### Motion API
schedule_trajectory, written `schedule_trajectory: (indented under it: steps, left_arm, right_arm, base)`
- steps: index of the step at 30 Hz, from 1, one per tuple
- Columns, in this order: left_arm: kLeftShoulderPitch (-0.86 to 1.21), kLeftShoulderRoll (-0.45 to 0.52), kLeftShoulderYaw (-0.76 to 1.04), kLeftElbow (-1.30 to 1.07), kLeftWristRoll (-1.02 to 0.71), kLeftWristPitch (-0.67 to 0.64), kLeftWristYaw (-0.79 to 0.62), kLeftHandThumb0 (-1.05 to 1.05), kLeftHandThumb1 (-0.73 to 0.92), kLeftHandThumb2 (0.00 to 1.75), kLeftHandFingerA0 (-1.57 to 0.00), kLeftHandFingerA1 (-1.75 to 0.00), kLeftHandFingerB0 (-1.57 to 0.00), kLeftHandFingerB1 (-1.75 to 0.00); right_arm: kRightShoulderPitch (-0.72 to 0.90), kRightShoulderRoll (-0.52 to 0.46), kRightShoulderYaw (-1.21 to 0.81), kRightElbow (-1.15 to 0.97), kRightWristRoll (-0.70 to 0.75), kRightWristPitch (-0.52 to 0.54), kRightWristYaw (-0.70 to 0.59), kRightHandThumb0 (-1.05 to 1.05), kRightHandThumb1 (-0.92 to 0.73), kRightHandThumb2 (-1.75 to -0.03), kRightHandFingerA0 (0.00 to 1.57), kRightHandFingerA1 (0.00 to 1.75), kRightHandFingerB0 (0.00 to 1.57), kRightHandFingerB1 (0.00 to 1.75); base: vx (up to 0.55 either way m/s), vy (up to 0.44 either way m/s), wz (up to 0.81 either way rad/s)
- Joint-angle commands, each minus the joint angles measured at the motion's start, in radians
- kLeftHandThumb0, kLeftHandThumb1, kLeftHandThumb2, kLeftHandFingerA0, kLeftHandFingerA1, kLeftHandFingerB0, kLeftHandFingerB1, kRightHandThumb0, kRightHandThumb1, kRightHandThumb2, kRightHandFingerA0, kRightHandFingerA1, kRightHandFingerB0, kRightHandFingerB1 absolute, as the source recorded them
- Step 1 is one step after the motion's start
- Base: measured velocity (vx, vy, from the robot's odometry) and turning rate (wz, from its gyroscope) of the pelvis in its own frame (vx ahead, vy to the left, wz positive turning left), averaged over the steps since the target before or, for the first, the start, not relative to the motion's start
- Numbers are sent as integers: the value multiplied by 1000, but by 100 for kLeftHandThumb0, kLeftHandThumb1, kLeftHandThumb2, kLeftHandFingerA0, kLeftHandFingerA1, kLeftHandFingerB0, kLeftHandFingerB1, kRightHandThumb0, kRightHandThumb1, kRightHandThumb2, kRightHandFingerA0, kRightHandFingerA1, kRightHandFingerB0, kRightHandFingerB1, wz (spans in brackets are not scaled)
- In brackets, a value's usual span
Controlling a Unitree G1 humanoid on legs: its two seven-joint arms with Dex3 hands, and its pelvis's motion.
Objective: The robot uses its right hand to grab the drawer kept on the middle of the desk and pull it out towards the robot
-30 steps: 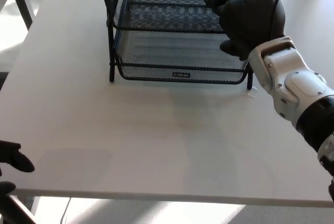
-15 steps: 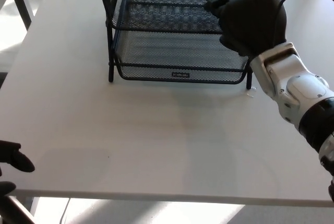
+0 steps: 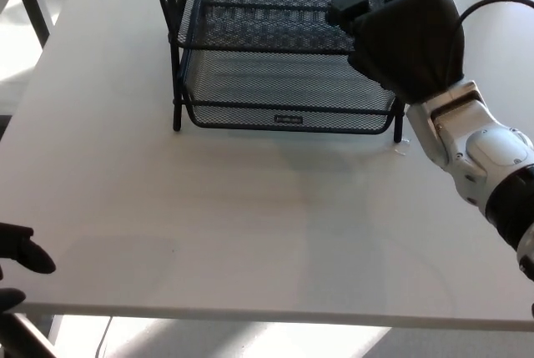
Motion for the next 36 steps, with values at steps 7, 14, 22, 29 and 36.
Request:
schedule_trajectory:
  steps: [7,14,22,29,36]
  left_arm:
    - [-12,20,2,4,23,-23,-20,-30,56,57,-79,-92,-82,-61]
    - [-6,21,5,9,22,-16,-22,-30,57,57,-78,-89,-82,-61]
    - [-1,30,6,3,27,-10,-29,-30,57,57,-77,-86,-81,-59]
    - [-6,26,6,19,31,-34,-16,-29,56,57,-79,-87,-82,-60]
    - [-7,22,8,25,33,-36,-13,-29,56,57,-79,-88,-82,-60]
  right_arm:
    - [263,-174,-29,-367,-84,-37,-259,-47,-54,-58,91,135,92,66]
    - [395,-235,-70,-564,-94,-31,-231,-46,-50,-57,93,132,94,63]
    - [578,-299,-150,-776,-104,-41,-184,-42,-53,-58,94,128,93,61]
    - [668,-287,-208,-865,-126,-29,-141,-43,-57,-59,93,123,93,60]
    - [673,-262,-229,-861,-135,-40,-128,-42,-57,-58,94,121,94,59]
  base:
    - [0,0,0]
    - [0,0,0]
    - [0,0,0]
    - [0,0,0]
    - [0,0,0]
